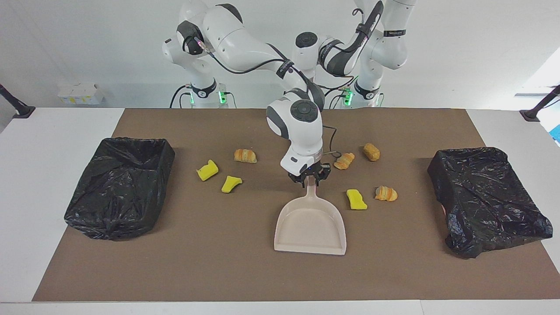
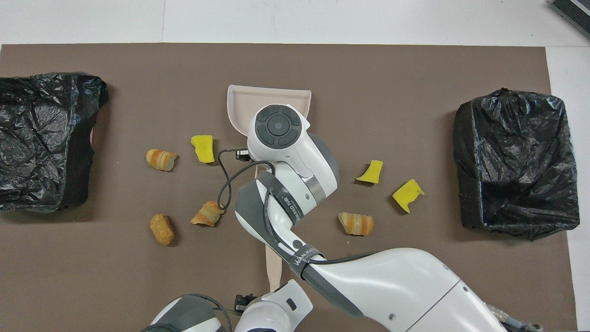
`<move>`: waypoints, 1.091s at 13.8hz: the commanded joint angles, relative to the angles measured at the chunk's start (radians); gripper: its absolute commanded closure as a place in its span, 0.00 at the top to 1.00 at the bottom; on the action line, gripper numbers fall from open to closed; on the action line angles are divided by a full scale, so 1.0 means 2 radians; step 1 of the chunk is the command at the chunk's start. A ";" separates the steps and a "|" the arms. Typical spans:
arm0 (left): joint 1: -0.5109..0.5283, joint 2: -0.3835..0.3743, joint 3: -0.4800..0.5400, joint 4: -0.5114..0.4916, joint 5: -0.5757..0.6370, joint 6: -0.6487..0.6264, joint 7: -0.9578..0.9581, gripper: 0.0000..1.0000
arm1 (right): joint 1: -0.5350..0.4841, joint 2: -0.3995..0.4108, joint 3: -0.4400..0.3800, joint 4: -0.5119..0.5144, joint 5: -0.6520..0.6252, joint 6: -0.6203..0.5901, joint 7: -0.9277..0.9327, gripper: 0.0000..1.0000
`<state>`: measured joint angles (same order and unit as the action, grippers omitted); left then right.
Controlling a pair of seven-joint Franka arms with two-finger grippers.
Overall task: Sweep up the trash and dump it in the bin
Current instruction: 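Grasp the dustpan handle with the right gripper and lift it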
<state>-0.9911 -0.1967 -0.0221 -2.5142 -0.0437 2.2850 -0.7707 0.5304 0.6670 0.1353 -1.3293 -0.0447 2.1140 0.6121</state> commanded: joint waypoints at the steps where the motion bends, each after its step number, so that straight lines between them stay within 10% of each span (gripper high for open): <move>1: -0.011 0.005 0.009 -0.005 -0.003 0.011 -0.010 0.91 | -0.002 0.001 0.003 0.007 -0.031 -0.006 0.000 0.00; 4: -0.011 0.004 0.008 -0.005 -0.003 0.008 -0.013 0.72 | -0.016 -0.018 0.004 -0.001 -0.027 -0.019 -0.050 0.00; 9: -0.011 0.006 0.009 0.001 -0.004 0.001 -0.032 0.00 | -0.040 -0.049 0.004 -0.013 -0.024 -0.052 -0.146 0.00; 15: 0.067 0.005 0.014 0.074 -0.002 -0.112 -0.024 0.00 | -0.102 -0.123 0.004 -0.070 -0.021 -0.120 -0.388 0.00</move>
<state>-0.9422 -0.1828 0.0038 -2.4488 -0.0438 2.1740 -0.8238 0.3609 0.4939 0.1328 -1.3922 -0.0818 1.9121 -0.0195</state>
